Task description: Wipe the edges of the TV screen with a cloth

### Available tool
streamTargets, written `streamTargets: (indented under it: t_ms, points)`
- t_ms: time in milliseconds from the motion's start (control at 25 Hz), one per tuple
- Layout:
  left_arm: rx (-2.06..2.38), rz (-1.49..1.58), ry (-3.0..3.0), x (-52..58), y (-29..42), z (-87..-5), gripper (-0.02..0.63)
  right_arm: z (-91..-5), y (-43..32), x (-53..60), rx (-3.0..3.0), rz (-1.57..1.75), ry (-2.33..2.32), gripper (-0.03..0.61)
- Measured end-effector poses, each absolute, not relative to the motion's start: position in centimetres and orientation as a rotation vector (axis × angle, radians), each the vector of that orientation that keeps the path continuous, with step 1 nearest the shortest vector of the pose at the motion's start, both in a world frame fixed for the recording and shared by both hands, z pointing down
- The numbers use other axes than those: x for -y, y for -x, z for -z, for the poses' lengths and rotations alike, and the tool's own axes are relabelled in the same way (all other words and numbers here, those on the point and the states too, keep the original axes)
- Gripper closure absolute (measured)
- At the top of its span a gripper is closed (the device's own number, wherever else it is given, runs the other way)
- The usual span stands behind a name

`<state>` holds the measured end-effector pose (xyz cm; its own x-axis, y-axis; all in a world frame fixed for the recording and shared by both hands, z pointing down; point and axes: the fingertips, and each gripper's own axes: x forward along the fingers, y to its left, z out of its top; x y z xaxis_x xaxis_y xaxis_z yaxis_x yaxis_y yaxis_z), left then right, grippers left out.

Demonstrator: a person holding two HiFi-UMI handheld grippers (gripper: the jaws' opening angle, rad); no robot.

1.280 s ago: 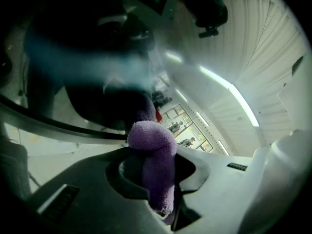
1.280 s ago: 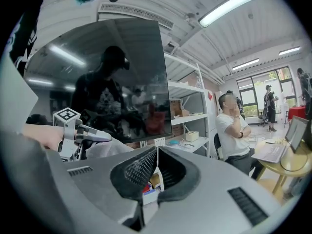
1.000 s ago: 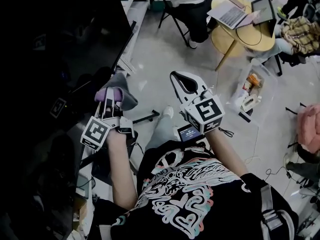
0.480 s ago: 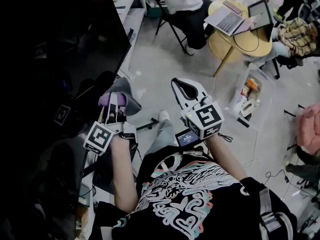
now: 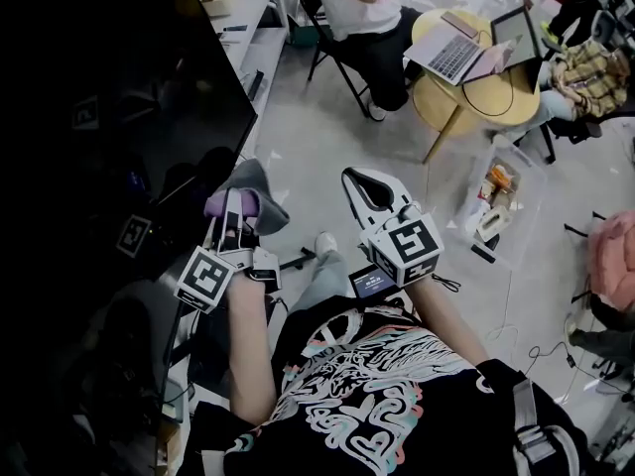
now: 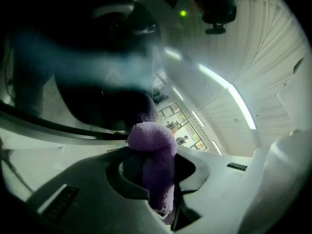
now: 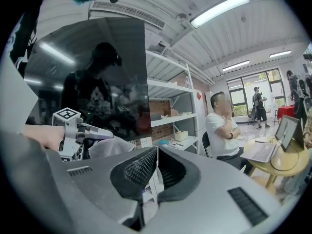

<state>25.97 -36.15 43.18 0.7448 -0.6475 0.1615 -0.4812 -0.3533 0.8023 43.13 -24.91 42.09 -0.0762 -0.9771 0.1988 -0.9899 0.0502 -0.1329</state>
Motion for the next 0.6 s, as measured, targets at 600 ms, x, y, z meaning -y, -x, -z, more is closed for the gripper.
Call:
streamTargets:
  t_ms: [600]
  points:
    - [0.798, 0.223, -1.994, 39.4, -32.5, -43.2, 0.508, -42.2, -48.3, 27.5, 2.180, -0.387, -2.162, 0.548]
